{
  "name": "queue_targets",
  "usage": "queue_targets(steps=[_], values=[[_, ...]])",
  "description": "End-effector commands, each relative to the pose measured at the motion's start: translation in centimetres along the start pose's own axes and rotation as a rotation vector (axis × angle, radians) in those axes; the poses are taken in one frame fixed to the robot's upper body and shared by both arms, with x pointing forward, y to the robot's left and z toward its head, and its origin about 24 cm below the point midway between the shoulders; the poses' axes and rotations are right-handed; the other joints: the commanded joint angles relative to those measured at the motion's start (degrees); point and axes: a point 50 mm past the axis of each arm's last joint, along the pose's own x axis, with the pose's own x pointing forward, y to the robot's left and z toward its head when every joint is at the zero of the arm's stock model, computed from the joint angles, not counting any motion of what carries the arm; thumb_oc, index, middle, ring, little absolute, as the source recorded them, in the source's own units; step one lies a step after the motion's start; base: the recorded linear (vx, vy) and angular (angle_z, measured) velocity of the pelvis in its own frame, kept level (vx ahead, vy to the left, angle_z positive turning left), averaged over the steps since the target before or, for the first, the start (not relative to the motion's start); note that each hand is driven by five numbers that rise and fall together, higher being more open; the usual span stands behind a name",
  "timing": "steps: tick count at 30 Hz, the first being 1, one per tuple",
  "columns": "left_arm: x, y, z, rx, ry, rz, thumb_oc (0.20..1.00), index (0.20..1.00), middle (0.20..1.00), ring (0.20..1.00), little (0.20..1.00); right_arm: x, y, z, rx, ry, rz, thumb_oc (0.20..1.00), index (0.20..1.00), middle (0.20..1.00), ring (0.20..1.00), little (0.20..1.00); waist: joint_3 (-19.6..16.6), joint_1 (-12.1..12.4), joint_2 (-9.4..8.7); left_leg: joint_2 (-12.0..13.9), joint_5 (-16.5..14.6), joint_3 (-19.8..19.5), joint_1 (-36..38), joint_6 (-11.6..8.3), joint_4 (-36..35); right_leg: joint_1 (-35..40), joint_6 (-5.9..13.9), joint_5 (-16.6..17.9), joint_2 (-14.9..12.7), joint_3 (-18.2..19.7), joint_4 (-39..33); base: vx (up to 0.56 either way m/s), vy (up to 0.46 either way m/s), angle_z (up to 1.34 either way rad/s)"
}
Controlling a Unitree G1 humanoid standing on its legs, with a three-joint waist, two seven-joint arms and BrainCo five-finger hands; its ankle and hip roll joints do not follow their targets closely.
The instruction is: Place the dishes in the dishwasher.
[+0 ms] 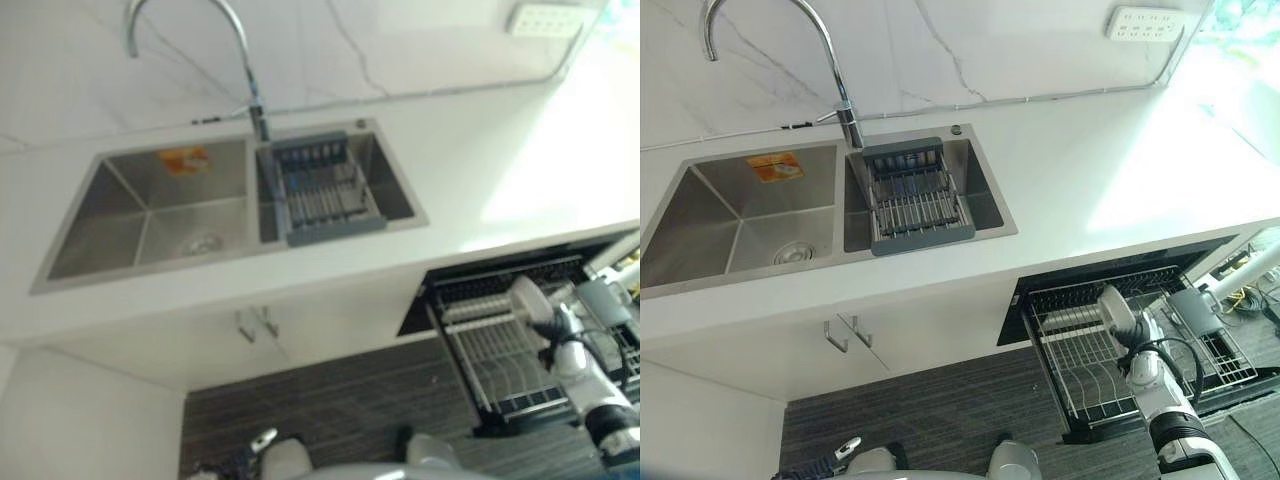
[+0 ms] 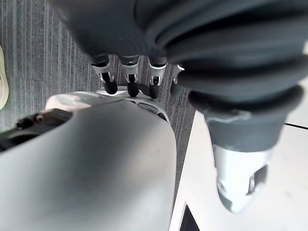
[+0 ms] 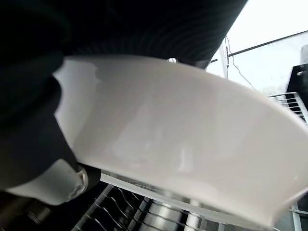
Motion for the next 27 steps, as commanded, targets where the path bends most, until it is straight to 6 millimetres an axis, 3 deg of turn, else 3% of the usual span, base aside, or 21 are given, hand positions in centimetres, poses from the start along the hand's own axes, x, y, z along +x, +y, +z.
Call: queue_targets(steps=[1,9,17,22,24,25,26,27], values=[[0.8,-3.1,2.8,0.011,-0.071,-0.102,1.000,1.000,1.000,1.000,1.000,1.0,-1.8,0.8,-0.088,-0.017,-0.072,0.200,0.200,0.200,0.200,0.200,-0.7,1.4,-1.16,3.6,-6.5,-1.9,2.3,-1.82,2.2,-0.7,4.34,-2.0,-3.2,-0.1,1.3,0.06,-0.105,0.06],[0.8,-3.0,4.0,0.031,-0.075,-0.067,1.000,1.000,1.000,1.000,1.000,0.9,-0.7,-0.7,-0.422,0.067,-0.085,0.200,0.200,0.200,0.200,0.200,-0.1,3.4,-0.71,3.7,-5.6,-3.1,1.1,-1.70,2.2,-0.8,4.31,-1.9,-2.7,-0.6,1.3,0.01,-0.096,0.10],[0.8,-3.0,3.8,0.020,-0.067,-0.069,1.000,1.000,1.000,1.000,1.000,-0.3,2.0,-2.6,-0.426,0.112,0.004,0.200,0.200,0.200,0.200,0.200,-0.1,3.8,-0.02,3.9,-5.1,-3.7,0.7,-2.04,2.2,-0.4,4.08,-2.3,-2.6,-1.4,1.3,0.03,-0.050,0.07],[0.8,-3.5,4.7,0.086,-0.075,-0.068,1.000,1.000,1.000,1.000,1.000,-0.1,2.5,-1.1,-0.325,0.096,-0.029,0.200,0.200,0.200,0.200,0.200,1.2,4.1,0.69,4.3,-4.1,-4.1,-0.9,-2.17,2.2,-1.8,4.17,-1.6,-2.3,-1.1,1.3,0.00,-0.139,0.04],[0.7,-4.3,6.8,0.095,-0.130,-0.081,1.000,1.000,1.000,1.000,1.000,0.9,1.5,1.0,-0.268,0.070,-0.081,0.200,0.200,0.200,0.200,0.200,4.4,3.8,2.02,4.4,-3.1,-4.3,-3.4,-2.40,2.2,-4.1,4.04,-1.4,-2.3,-0.3,1.3,-0.39,-0.105,0.08],[0.5,-4.5,7.9,0.096,-0.164,-0.093,1.000,1.000,1.000,1.000,1.000,1.3,1.0,2.1,-0.208,0.071,-0.111,0.416,0.416,0.416,0.416,0.416,6.0,3.4,2.68,4.2,-2.6,-4.4,-4.8,-2.45,2.2,-5.5,3.87,-1.1,-2.3,0.0,1.3,-0.59,0.002,0.01],[0.3,-4.7,8.7,0.098,-0.190,-0.110,1.000,1.000,1.000,1.000,1.000,1.7,0.1,2.8,-0.074,0.090,-0.184,1.000,1.000,1.000,1.000,1.000,7.4,2.9,3.48,4.1,-2.1,-4.3,-6.1,-2.56,2.2,-6.7,3.59,-0.9,-2.5,0.2,1.3,-0.42,0.076,0.01],[0.3,-4.8,9.0,0.103,-0.197,-0.120,1.000,1.000,1.000,1.000,1.000,1.8,-0.3,2.9,-0.024,0.099,-0.198,1.000,1.000,1.000,1.000,1.000,7.9,2.5,3.92,3.9,-2.0,-4.2,-6.5,-2.57,2.2,-7.1,3.41,-0.9,-2.6,0.3,1.3,-0.31,0.134,-0.01]])
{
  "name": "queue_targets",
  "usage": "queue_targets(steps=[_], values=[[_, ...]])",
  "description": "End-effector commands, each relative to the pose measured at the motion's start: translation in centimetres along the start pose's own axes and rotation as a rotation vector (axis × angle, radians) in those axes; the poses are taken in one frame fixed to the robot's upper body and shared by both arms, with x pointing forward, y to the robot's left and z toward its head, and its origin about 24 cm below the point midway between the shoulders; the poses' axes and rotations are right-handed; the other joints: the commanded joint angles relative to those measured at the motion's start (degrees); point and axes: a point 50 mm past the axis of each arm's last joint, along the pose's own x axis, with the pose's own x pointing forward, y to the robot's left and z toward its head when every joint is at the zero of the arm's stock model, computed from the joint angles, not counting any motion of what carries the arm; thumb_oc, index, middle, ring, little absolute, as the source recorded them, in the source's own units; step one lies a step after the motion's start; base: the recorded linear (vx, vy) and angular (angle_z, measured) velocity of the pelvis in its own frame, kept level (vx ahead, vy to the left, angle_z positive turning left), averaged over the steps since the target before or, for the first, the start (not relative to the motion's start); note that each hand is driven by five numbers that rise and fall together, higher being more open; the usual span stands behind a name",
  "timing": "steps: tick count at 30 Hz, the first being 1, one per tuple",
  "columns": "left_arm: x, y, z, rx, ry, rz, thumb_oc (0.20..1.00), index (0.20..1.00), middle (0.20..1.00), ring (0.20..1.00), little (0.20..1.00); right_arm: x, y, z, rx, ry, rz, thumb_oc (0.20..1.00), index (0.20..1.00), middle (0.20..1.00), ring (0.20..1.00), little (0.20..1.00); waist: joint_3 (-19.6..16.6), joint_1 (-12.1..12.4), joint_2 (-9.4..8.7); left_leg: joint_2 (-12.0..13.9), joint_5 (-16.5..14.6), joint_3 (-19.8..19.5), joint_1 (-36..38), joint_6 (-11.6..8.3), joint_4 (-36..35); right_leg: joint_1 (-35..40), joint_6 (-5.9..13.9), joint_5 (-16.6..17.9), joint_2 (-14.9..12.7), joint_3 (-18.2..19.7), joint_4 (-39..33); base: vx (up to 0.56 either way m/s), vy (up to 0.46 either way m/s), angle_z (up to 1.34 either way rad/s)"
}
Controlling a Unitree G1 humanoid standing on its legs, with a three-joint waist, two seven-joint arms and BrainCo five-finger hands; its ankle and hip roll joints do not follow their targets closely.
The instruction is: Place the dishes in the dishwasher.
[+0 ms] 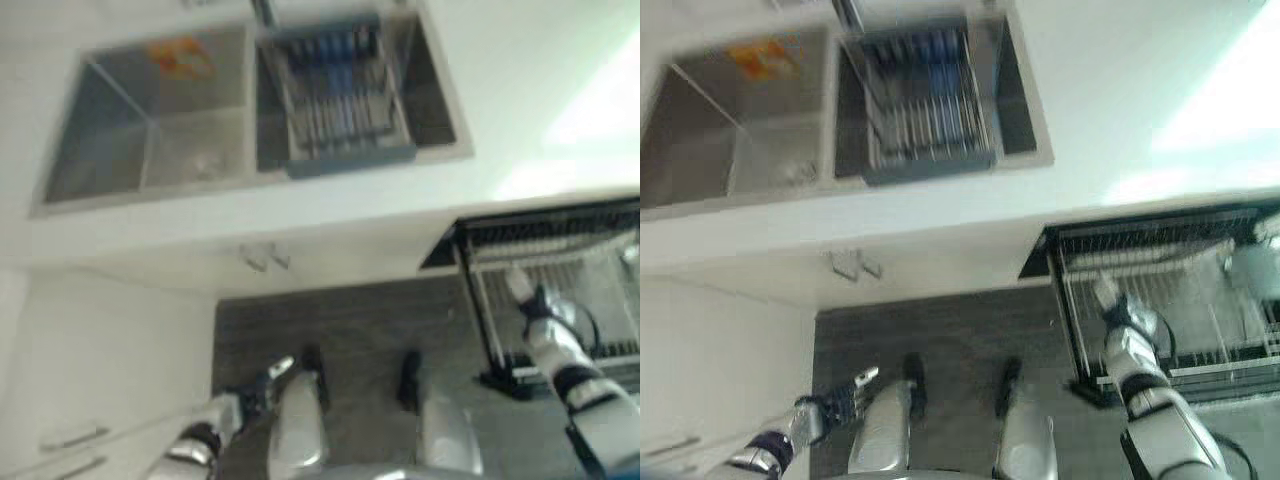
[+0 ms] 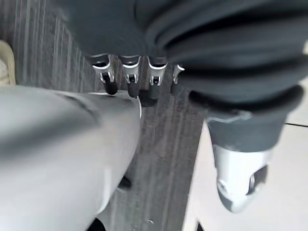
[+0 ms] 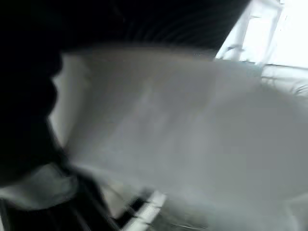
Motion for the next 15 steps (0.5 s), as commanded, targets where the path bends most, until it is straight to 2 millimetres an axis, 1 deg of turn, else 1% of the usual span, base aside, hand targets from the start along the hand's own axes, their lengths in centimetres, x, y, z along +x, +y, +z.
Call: queue_targets(steps=[1,2,3,4,6,7,8,10,11,13,15], values=[[-0.6,1.4,-3.2,-0.030,0.064,0.006,1.000,1.000,1.000,1.000,1.000,-2.3,2.0,-5.9,0.055,0.196,0.062,1.000,1.000,1.000,1.000,1.000,-9.5,-0.6,-2.59,2.6,-10.5,0.5,6.5,-1.78,3.4,7.0,7.90,-1.8,-3.1,3.5,-5.9,-0.16,0.127,0.04],[-0.6,1.3,-3.2,-0.028,0.060,-0.002,1.000,1.000,1.000,1.000,1.000,-2.5,2.1,-6.4,0.217,0.269,0.071,1.000,1.000,1.000,1.000,1.000,-9.8,-0.8,-2.66,2.7,-10.6,0.7,6.8,-1.83,3.4,7.2,7.82,-1.9,-3.0,3.6,-5.9,-0.04,0.154,0.05],[-0.6,1.4,-3.9,-0.044,0.069,-0.001,1.000,1.000,1.000,1.000,1.000,-2.8,2.2,-7.1,0.431,0.325,0.064,1.000,1.000,1.000,1.000,1.000,-10.9,-1.4,-2.90,2.9,-11.0,1.3,7.7,-1.96,3.4,7.9,7.77,-2.1,-2.7,3.6,-5.9,0.07,0.136,-0.01],[-0.6,1.3,-4.2,-0.051,0.078,0.000,1.000,1.000,1.000,1.000,1.000,-3.0,2.4,-7.2,0.501,0.327,0.079,1.000,1.000,1.000,1.000,1.000,-11.5,-1.7,-3.11,3.1,-11.2,1.6,8.3,-2.01,3.4,8.3,7.73,-2.2,-2.5,3.9,-5.9,0.14,0.153,-0.21],[-0.6,1.1,-4.7,-0.065,0.088,0.000,1.000,1.000,1.000,1.000,1.000,-3.3,2.7,-7.0,0.729,0.334,0.126,1.000,1.000,1.000,1.000,1.000,-12.6,-2.4,-3.66,3.4,-11.4,2.2,9.7,-2.03,3.4,9.4,7.50,-2.5,-1.9,4.3,-5.9,0.13,0.113,-0.29],[-0.7,1.2,-5.2,-0.079,0.091,0.005,1.000,1.000,1.000,1.000,1.000,-3.4,2.5,-7.1,0.919,0.356,0.137,1.000,1.000,1.000,1.000,1.000,-13.2,-2.9,-4.02,3.4,-11.7,2.4,10.5,-2.10,3.4,10.2,7.41,-2.9,-1.7,4.6,-5.9,0.13,0.094,-0.07],[-0.8,1.2,-5.5,-0.092,0.093,0.010,1.000,1.000,1.000,1.000,1.000,-3.6,2.5,-7.3,0.986,0.359,0.138,1.000,1.000,1.000,1.000,1.000,-13.6,-3.2,-4.22,3.4,-11.9,2.6,10.9,-2.07,3.4,10.6,7.42,-3.0,-1.6,4.7,-5.9,0.16,0.124,0.04],[-1.0,1.4,-6.5,-0.139,0.110,0.034,1.000,1.000,1.000,1.000,1.000,-3.7,1.8,-6.6,1.199,0.322,0.125,1.000,1.000,1.000,1.000,1.000,-15.2,-4.5,-4.76,3.6,-12.4,3.7,12.4,-2.05,3.4,11.7,7.43,-3.5,-1.4,5.1,-5.9,0.12,0.125,-0.03],[-1.0,1.4,-6.5,-0.141,0.110,0.035,1.000,1.000,1.000,1.000,1.000,-3.7,1.8,-6.4,1.205,0.319,0.129,1.000,1.000,1.000,1.000,1.000,-15.3,-4.6,-4.81,3.6,-12.1,3.7,12.1,-2.03,3.4,11.4,7.33,-3.3,-1.3,5.2,-5.9,0.06,0.111,-0.19],[-1.3,1.7,-7.6,-0.182,0.126,0.056,1.000,1.000,1.000,1.000,1.000,-3.7,0.5,-5.4,1.317,0.251,0.099,1.000,1.000,1.000,1.000,1.000,-15.9,-5.6,-5.09,3.5,-12.5,4.5,13.4,-1.91,3.4,12.6,7.21,-3.8,-1.2,5.5,-5.9,0.08,0.160,-0.28],[-1.6,1.7,-8.7,-0.229,0.141,0.070,1.000,1.000,1.000,1.000,1.000,-4.0,-1.1,-4.3,1.394,0.162,0.063,1.000,1.000,1.000,1.000,1.000,-16.8,-6.4,-5.25,3.1,-13.1,5.0,14.3,-1.75,3.4,13.5,7.22,-4.5,-1.4,5.6,-5.9,0.08,0.193,-0.12]])
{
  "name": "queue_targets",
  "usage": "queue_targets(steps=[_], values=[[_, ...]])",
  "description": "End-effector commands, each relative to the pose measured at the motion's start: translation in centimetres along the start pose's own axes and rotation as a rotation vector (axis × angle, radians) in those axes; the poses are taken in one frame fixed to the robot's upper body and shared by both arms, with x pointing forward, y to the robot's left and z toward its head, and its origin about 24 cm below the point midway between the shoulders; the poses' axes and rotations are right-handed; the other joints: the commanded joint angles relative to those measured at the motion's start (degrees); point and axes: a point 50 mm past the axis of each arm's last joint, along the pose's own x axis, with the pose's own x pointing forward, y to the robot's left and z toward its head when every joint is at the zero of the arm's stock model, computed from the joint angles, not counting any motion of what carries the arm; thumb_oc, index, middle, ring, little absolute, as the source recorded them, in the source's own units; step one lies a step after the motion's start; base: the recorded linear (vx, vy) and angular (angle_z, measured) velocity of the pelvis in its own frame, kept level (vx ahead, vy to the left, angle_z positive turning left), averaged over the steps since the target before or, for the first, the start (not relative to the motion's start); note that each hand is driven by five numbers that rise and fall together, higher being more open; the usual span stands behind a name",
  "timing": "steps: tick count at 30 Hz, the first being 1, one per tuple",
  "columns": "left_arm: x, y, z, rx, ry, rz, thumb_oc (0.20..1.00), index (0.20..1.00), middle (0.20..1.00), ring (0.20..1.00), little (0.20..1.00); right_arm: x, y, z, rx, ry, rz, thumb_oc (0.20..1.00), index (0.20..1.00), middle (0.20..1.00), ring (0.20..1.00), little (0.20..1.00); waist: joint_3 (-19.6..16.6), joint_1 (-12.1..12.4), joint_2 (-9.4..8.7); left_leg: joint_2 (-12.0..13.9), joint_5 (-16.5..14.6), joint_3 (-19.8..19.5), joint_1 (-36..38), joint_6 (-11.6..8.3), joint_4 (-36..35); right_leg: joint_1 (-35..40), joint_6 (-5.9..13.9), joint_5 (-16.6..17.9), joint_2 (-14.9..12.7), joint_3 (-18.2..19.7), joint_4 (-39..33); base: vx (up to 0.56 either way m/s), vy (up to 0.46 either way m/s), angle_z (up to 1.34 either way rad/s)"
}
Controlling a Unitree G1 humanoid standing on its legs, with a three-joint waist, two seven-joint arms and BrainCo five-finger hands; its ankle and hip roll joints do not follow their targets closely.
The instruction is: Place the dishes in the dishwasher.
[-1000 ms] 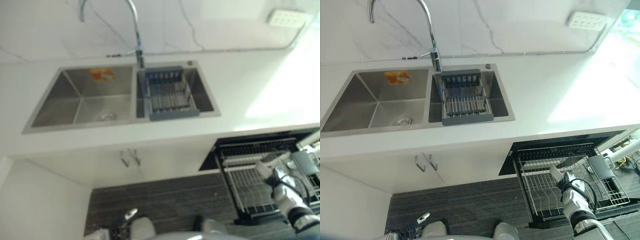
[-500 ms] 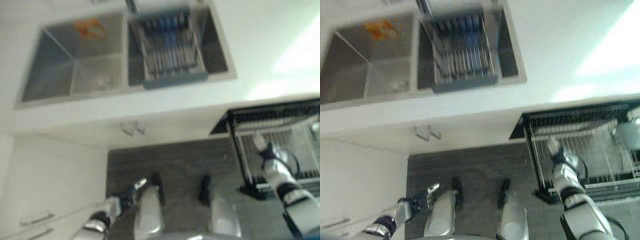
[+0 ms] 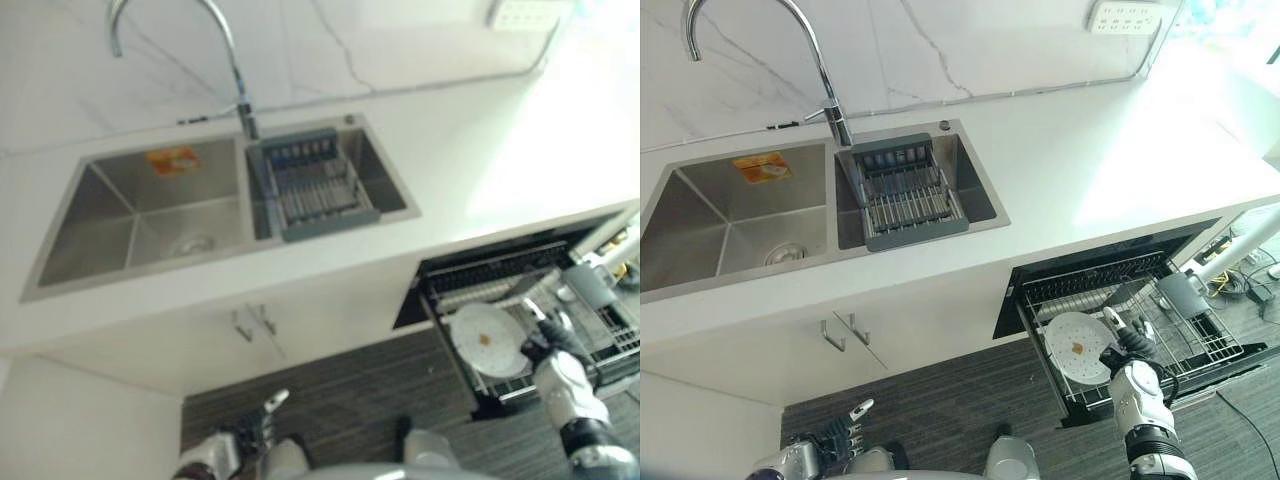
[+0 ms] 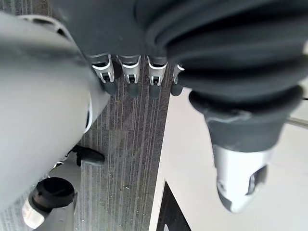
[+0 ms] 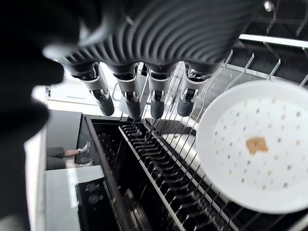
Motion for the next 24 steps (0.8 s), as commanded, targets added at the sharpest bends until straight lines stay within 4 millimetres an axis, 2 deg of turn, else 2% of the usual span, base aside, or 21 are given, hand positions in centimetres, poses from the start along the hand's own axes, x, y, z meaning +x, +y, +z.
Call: queue_targets(steps=[1,3,9,12,16,18,19,20,22,23,24], values=[[0.1,-0.6,-0.5,-0.079,-0.009,-0.019,1.000,1.000,1.000,1.000,1.000,0.5,1.2,5.0,0.088,-0.193,0.044,1.000,1.000,1.000,1.000,1.000,0.9,0.2,1.09,3.6,-3.7,-1.7,3.5,-3.52,-1.9,-1.3,2.46,-6.6,-1.0,0.7,5.0,0.03,0.125,-0.12],[0.1,-0.7,-0.9,-0.094,-0.007,-0.023,1.000,1.000,1.000,1.000,1.000,-0.5,2.3,5.9,0.119,-0.249,0.096,1.000,1.000,1.000,1.000,1.000,0.6,-0.2,1.09,3.2,-4.2,-1.8,3.9,-3.30,-1.9,-0.7,2.45,-7.0,-1.1,0.8,5.0,0.02,0.104,-0.13],[-0.1,-0.9,-1.7,-0.109,-0.014,-0.026,1.000,1.000,1.000,1.000,1.000,-2.7,4.0,7.0,0.149,-0.339,0.201,1.000,1.000,1.000,1.000,1.000,0.0,-0.5,0.97,2.5,-4.7,-2.5,4.4,-3.07,-1.9,0.2,2.40,-7.7,-1.2,0.8,5.0,0.01,0.037,-0.02],[-0.1,-1.0,-2.0,-0.080,0.009,-0.019,1.000,1.000,1.000,1.000,1.000,-3.7,4.6,7.9,0.094,-0.403,0.265,1.000,1.000,1.000,1.000,1.000,0.0,-0.2,0.87,2.4,-4.9,-3.2,4.2,-3.22,-1.9,0.4,2.17,-8.0,-1.0,0.4,5.0,0.00,-0.071,0.00],[-0.2,-0.5,-2.8,-0.050,0.031,0.011,1.000,1.000,1.000,1.000,1.000,-5.0,5.4,10.1,0.061,-0.483,0.384,1.000,1.000,1.000,1.000,1.000,-0.2,-0.6,1.18,4.4,-3.5,-3.8,3.5,-4.61,-1.9,0.4,1.19,-8.7,0.8,0.0,5.0,0.03,-0.171,-0.02],[-0.2,-0.6,-2.7,-0.085,0.017,0.004,1.000,1.000,1.000,1.000,1.000,-5.4,5.7,11.2,0.002,-0.531,0.423,1.000,1.000,1.000,1.000,1.000,0.0,-1.0,1.84,5.9,-2.2,-3.5,3.2,-5.63,-1.9,0.3,0.44,-9.1,1.6,-0.2,5.0,0.03,-0.112,-0.08],[-0.1,-1.0,-2.3,-0.103,-0.021,-0.011,1.000,1.000,1.000,1.000,1.000,-6.0,5.5,12.9,0.005,-0.585,0.460,1.000,1.000,1.000,1.000,1.000,0.6,-0.8,1.78,6.6,-1.5,-3.5,4.3,-6.78,-1.9,0.0,-0.38,-9.4,2.0,-0.3,5.0,-0.01,-0.124,-0.04],[-0.1,-1.0,-2.2,-0.105,-0.025,-0.012,1.000,1.000,1.000,1.000,1.000,-6.0,5.4,13.1,0.007,-0.590,0.461,1.000,1.000,1.000,1.000,1.000,0.6,-0.7,1.70,6.4,-1.0,-3.7,4.2,-6.76,-1.9,-0.3,-0.58,-9.1,2.1,-0.2,5.0,-0.01,-0.176,0.02],[-0.1,-1.1,-2.5,-0.131,-0.043,-0.023,1.000,1.000,1.000,1.000,1.000,-6.4,5.1,14.0,0.018,-0.633,0.478,1.000,1.000,1.000,1.000,1.000,1.1,0.1,0.56,2.5,1.7,-6.1,5.6,-6.15,-1.9,-0.7,-1.75,-9.0,2.7,2.1,5.0,0.02,-0.178,-0.01],[-0.1,-1.3,-2.4,-0.133,-0.047,-0.033,1.000,1.000,1.000,1.000,1.000,-6.6,5.1,14.1,0.030,-0.644,0.484,1.000,1.000,1.000,1.000,1.000,1.8,1.0,-0.65,-1.6,1.6,-7.4,6.2,-4.97,-1.9,0.0,-2.03,-8.8,2.3,3.3,5.0,0.05,-0.196,-0.12],[-0.1,-1.3,-2.4,-0.138,-0.051,-0.037,1.000,1.000,1.000,1.000,1.000,-6.7,5.2,14.1,0.039,-0.650,0.488,1.000,1.000,1.000,1.000,1.000,2.2,1.8,-1.45,-5.7,-0.8,-9.0,6.1,-3.49,-1.9,0.1,-1.86,-8.6,2.0,4.2,5.0,0.03,-0.154,-0.45]])
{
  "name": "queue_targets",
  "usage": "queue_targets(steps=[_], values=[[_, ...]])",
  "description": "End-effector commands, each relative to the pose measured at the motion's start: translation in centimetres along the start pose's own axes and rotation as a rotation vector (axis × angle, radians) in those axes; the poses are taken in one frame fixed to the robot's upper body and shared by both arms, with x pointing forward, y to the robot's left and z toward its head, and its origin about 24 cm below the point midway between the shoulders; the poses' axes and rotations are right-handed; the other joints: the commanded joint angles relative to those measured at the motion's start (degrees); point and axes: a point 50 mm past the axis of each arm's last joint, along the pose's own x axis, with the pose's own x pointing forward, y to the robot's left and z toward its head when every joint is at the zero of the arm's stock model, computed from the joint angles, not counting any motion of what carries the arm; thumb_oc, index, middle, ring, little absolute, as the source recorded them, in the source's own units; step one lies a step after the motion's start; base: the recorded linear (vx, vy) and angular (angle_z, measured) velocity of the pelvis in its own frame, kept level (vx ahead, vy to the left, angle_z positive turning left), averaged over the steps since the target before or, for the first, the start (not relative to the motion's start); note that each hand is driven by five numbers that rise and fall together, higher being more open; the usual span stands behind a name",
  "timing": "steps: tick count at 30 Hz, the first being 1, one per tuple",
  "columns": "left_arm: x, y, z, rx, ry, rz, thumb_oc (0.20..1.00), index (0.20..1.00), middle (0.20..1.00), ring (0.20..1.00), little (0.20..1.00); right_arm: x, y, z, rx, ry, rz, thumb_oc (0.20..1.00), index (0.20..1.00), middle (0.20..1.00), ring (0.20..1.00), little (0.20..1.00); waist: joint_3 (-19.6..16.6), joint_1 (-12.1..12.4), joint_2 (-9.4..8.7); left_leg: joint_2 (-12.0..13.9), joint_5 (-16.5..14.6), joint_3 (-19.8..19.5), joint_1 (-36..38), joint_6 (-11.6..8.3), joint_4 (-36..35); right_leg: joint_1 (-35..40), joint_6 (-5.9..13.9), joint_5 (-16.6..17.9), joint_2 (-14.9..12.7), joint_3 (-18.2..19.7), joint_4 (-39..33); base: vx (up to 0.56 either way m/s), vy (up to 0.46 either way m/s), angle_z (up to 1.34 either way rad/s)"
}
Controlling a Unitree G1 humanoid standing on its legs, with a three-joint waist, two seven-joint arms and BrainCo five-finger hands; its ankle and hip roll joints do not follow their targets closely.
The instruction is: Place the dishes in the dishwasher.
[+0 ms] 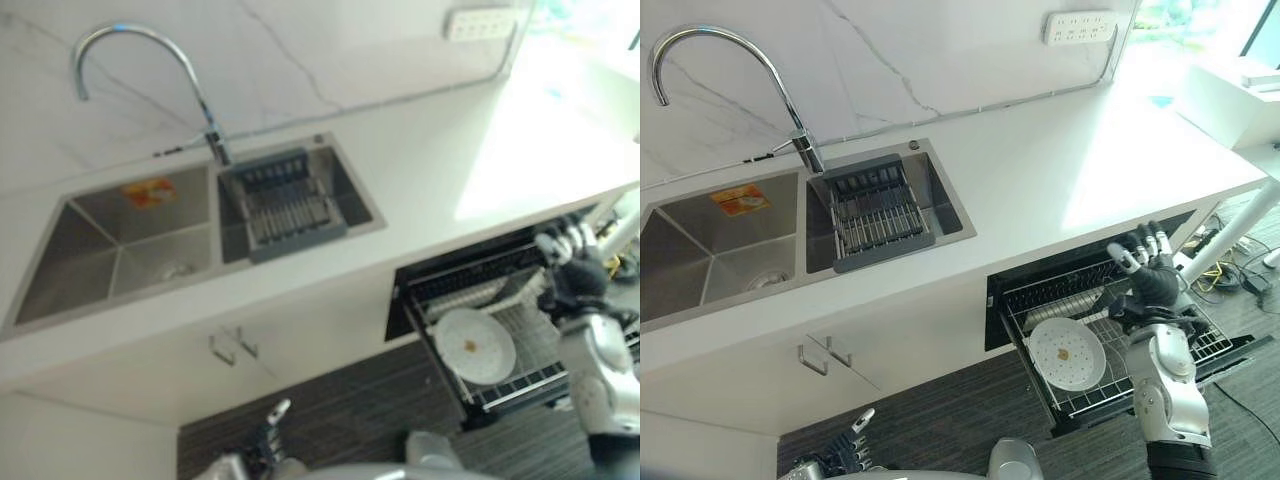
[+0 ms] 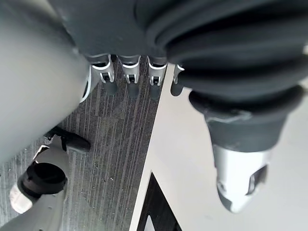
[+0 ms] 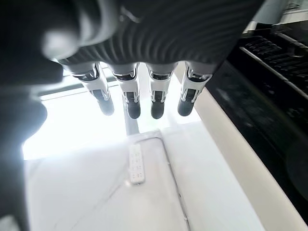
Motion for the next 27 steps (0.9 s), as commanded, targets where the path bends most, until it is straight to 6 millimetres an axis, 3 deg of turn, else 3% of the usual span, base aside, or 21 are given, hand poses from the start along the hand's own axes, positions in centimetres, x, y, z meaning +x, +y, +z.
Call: queue_targets(steps=[1,2,5,9,20,27], values=[[0.2,-0.6,0.4,0.028,-0.002,-0.040,1.000,1.000,1.000,1.000,1.000,0.7,1.1,4.0,0.086,-0.223,0.047,1.000,1.000,1.000,1.000,1.000,3.7,2.0,-3.83,-9.9,-9.1,-9.0,-0.1,1.95,6.7,5.6,2.74,1.8,-1.6,3.2,-7.8,0.03,-0.085,-0.51],[0.1,-0.5,-0.5,0.027,0.001,-0.041,1.000,1.000,1.000,1.000,1.000,0.4,1.8,3.1,0.108,-0.215,0.059,1.000,1.000,1.000,1.000,1.000,3.8,2.2,-3.18,-12.5,-11.9,-7.7,-0.4,3.90,6.7,5.7,3.63,2.3,-0.4,3.9,-7.8,0.04,-0.032,-0.49],[-0.1,0.4,-1.5,-0.004,0.019,-0.015,1.000,1.000,1.000,1.000,1.000,0.4,2.8,2.4,0.125,-0.202,0.081,1.000,1.000,1.000,1.000,1.000,2.8,2.7,-1.67,-12.9,-13.2,-11.5,-0.8,4.84,6.7,5.6,3.86,2.2,1.8,4.4,-7.8,0.09,0.054,-0.10],[-0.1,0.9,-1.4,-0.002,0.024,0.011,1.000,1.000,1.000,1.000,1.000,0.0,2.9,2.0,0.138,-0.187,0.081,1.000,1.000,1.000,1.000,1.000,1.3,2.1,-1.38,-12.8,-14.3,-11.6,-2.1,5.88,6.7,5.0,4.35,2.6,2.3,3.6,-7.8,0.06,0.085,-0.04],[0.1,0.1,0.1,0.015,0.030,0.019,1.000,1.000,1.000,1.000,1.000,-0.3,2.7,2.1,0.099,-0.178,0.070,1.000,1.000,1.000,1.000,1.000,1.2,1.5,-2.50,-13.4,-15.3,-9.6,-2.7,7.66,6.7,2.5,6.37,5.2,0.4,2.6,-7.8,0.03,0.063,-0.02],[0.1,0.0,0.0,0.034,0.077,0.013,1.000,1.000,1.000,1.000,1.000,-0.2,2.3,2.4,0.089,-0.176,0.069,1.000,1.000,1.000,1.000,1.000,1.3,1.3,-3.10,-13.7,-15.7,-8.3,-2.3,8.40,6.7,1.7,7.96,7.3,-1.5,1.3,-7.8,0.05,0.087,-0.03]])
